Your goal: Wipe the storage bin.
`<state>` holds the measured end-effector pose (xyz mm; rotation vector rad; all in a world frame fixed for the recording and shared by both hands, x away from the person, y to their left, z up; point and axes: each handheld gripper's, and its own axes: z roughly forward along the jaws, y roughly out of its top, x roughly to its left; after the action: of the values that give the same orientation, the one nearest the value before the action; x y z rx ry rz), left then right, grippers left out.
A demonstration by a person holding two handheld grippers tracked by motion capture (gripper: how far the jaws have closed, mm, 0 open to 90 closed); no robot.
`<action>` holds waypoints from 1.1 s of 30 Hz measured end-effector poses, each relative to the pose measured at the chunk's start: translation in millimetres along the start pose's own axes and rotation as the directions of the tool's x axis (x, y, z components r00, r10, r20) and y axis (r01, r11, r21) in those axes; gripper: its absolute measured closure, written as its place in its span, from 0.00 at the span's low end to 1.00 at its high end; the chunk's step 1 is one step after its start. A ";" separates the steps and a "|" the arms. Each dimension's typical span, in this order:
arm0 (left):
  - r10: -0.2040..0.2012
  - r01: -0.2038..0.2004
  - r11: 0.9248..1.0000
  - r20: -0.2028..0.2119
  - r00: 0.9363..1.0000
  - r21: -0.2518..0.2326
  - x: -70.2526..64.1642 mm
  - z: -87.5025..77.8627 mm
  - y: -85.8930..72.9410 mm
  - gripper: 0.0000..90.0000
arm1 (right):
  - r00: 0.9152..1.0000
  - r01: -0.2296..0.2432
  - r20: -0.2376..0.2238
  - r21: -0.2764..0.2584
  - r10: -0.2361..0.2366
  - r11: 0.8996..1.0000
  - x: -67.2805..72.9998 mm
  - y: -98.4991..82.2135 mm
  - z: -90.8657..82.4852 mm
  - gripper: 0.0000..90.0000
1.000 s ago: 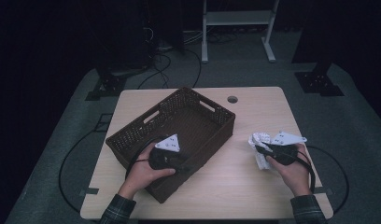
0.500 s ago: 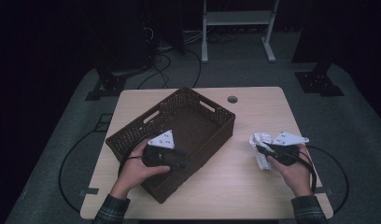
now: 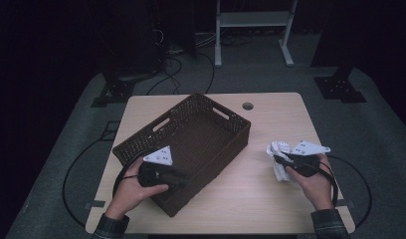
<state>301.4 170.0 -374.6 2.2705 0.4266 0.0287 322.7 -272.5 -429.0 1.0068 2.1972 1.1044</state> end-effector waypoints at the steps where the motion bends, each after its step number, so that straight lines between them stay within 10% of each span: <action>1: 0.001 -0.001 1.000 0.003 1.000 0.007 -0.8 0.6 -1.3 0.71 | 1.000 -0.001 0.000 0.000 0.001 1.000 -0.1 -0.1 -0.1 0.86; 33: -0.073 0.075 0.997 -0.055 0.996 0.032 38.9 49.5 41.2 0.79 | 1.000 -0.004 0.012 -0.006 0.004 1.000 -3.9 -0.7 -2.9 0.86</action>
<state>358.0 121.1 -382.3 2.2896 0.5428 0.0448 322.9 -277.2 -427.6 1.0132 2.1823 1.1038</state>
